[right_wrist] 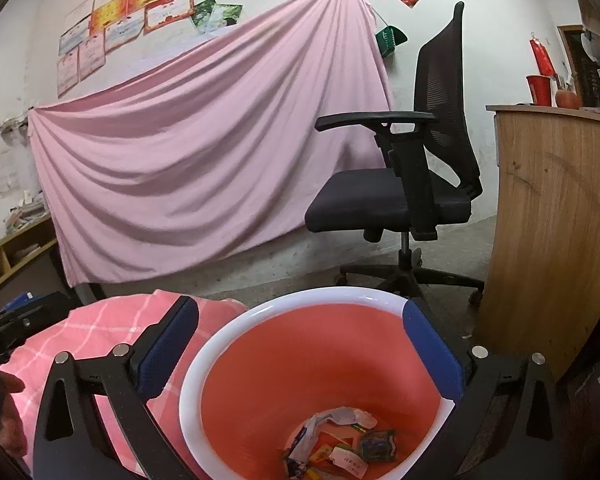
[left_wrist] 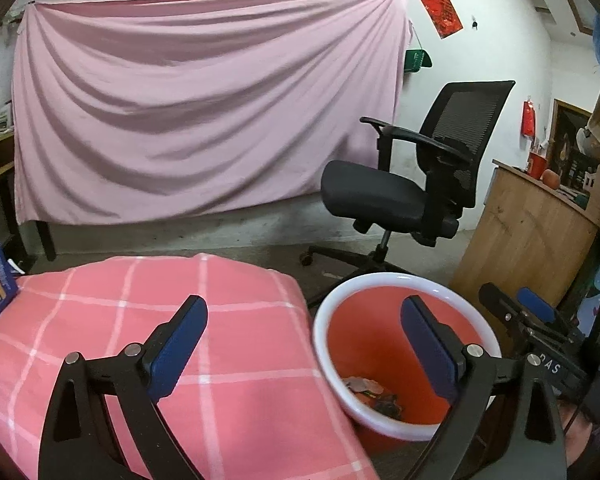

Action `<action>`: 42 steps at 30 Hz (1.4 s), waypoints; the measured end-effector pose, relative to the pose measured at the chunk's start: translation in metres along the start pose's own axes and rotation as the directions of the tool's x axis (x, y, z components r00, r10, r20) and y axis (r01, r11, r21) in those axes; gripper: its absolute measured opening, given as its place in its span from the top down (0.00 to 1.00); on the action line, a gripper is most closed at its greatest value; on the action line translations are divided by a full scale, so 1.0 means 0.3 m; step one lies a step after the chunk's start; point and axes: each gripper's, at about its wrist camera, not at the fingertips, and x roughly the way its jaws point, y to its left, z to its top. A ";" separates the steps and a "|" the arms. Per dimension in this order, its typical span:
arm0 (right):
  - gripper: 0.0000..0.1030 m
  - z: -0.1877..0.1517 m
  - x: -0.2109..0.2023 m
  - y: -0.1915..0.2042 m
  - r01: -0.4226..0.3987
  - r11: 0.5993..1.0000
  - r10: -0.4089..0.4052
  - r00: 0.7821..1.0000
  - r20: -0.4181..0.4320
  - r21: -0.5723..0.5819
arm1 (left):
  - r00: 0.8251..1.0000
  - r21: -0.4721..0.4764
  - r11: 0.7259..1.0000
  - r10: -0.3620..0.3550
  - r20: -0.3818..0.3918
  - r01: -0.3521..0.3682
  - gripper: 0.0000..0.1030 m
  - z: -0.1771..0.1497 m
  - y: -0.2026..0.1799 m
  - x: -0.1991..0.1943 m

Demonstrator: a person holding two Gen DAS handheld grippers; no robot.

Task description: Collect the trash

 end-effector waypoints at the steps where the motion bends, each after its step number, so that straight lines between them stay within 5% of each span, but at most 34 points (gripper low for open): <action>1: 0.00 0.000 0.001 0.005 0.003 1.000 -0.003 1.000 -0.001 0.001 | 1.000 0.001 1.000 0.006 -0.001 -0.006 0.08 0.001 0.009 -0.006; 22: 0.00 -0.101 -0.098 0.135 0.011 0.999 -0.010 1.000 0.017 -0.040 | 0.996 -0.037 0.995 0.088 0.025 -0.087 0.08 -0.147 0.177 -0.208; 42: 0.00 -0.233 -0.367 0.299 0.034 0.999 -0.031 0.989 0.144 -0.021 | 0.991 -0.006 0.996 0.092 0.094 -0.092 0.08 -0.308 0.241 -0.454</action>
